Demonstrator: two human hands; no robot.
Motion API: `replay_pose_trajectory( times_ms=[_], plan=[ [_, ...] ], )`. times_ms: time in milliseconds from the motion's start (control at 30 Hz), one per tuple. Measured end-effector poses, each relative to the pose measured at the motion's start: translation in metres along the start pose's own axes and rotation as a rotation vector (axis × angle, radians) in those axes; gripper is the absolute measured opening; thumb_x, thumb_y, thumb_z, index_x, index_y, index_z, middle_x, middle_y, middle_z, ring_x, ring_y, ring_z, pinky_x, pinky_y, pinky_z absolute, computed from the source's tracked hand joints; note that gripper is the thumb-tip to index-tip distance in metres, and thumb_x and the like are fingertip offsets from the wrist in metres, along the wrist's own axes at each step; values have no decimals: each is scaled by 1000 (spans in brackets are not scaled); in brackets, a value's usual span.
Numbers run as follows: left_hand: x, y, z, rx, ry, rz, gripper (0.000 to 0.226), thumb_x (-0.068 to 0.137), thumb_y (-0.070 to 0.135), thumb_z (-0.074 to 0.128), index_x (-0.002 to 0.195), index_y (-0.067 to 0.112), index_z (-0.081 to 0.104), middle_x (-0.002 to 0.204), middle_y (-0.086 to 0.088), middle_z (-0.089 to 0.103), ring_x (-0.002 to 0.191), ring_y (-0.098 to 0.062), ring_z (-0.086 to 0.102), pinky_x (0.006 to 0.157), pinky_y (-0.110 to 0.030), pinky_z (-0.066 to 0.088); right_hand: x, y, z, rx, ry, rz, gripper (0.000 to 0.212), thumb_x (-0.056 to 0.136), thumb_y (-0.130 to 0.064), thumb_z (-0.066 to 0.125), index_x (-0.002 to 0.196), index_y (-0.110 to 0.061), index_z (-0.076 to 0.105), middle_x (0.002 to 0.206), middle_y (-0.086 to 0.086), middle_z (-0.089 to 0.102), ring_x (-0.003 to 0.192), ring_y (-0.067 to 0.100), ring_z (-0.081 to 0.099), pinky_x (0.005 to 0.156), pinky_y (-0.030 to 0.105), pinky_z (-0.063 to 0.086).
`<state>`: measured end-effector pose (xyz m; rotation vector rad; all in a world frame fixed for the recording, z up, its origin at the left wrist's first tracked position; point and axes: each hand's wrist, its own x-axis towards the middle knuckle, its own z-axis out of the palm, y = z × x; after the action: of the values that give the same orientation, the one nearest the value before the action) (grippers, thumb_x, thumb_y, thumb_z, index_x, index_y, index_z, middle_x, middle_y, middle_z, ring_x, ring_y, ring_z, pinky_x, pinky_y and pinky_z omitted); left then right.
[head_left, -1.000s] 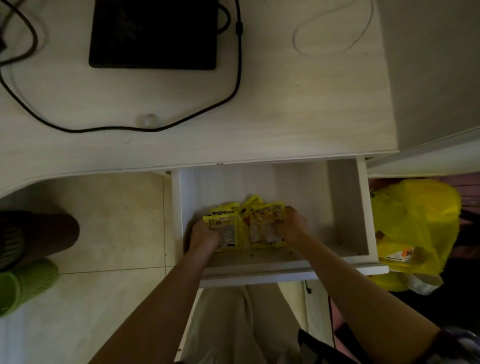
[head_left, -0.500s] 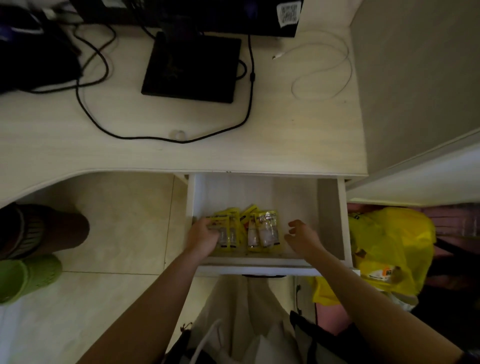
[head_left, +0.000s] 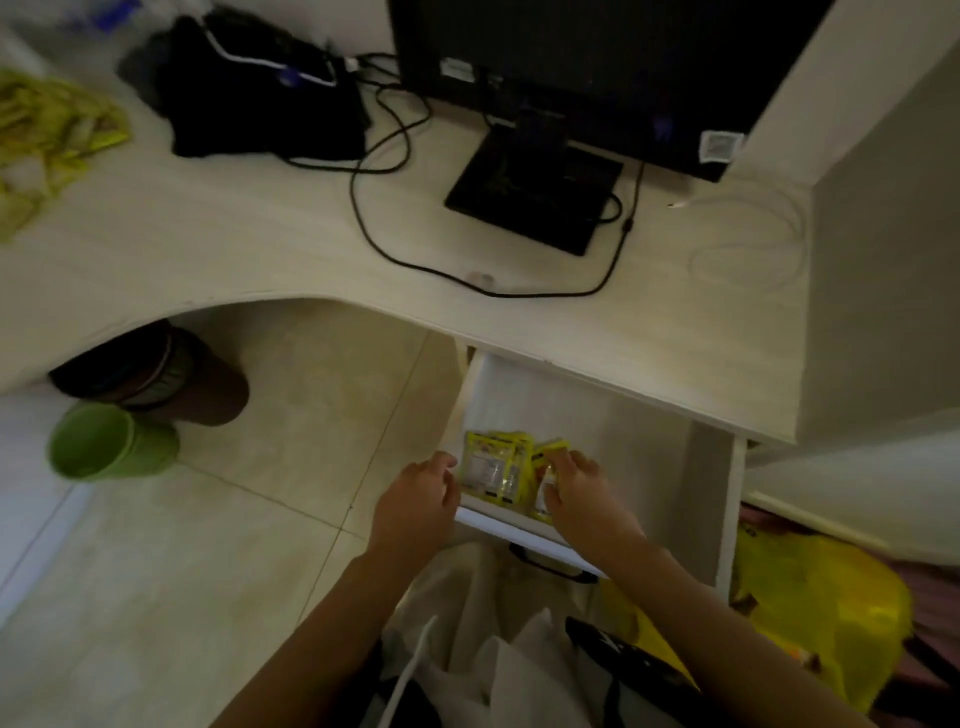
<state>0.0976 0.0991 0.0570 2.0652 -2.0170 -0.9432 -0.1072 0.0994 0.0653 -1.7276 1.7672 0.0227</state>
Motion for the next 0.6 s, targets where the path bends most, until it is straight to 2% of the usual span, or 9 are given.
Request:
replay_pose_trajectory(
  times_ms=[133,300,467,600],
  plan=[
    [-19,-23,-19,11,131,-48,28,95,27,47,122,23,54,102,-3,63,87,-18,61,74,-28,51,8,-47,3,-131,-28,-134,37,97,-23,40,133,-16,42,131,7,49,117,26,51,90,40,49],
    [-44,-64,-48,25,253,-130,28,97,25,46,123,22,56,104,0,64,84,-13,61,71,-21,47,18,-107,20,-254,-88,-272,38,97,-29,37,134,-18,41,133,5,49,118,22,50,96,35,46],
    [-65,-123,-79,41,323,-223,29,98,29,44,123,22,55,111,2,65,94,-12,60,79,-22,47,31,-178,45,-321,-133,-376,38,99,-24,32,136,-14,39,133,5,49,119,22,48,96,33,41],
    [-78,-186,-105,54,360,-289,28,96,30,47,121,21,57,109,1,67,95,-13,61,78,-25,51,41,-239,68,-280,-134,-436,38,99,-23,32,135,-13,40,131,5,51,114,20,50,96,32,43]
  ],
)
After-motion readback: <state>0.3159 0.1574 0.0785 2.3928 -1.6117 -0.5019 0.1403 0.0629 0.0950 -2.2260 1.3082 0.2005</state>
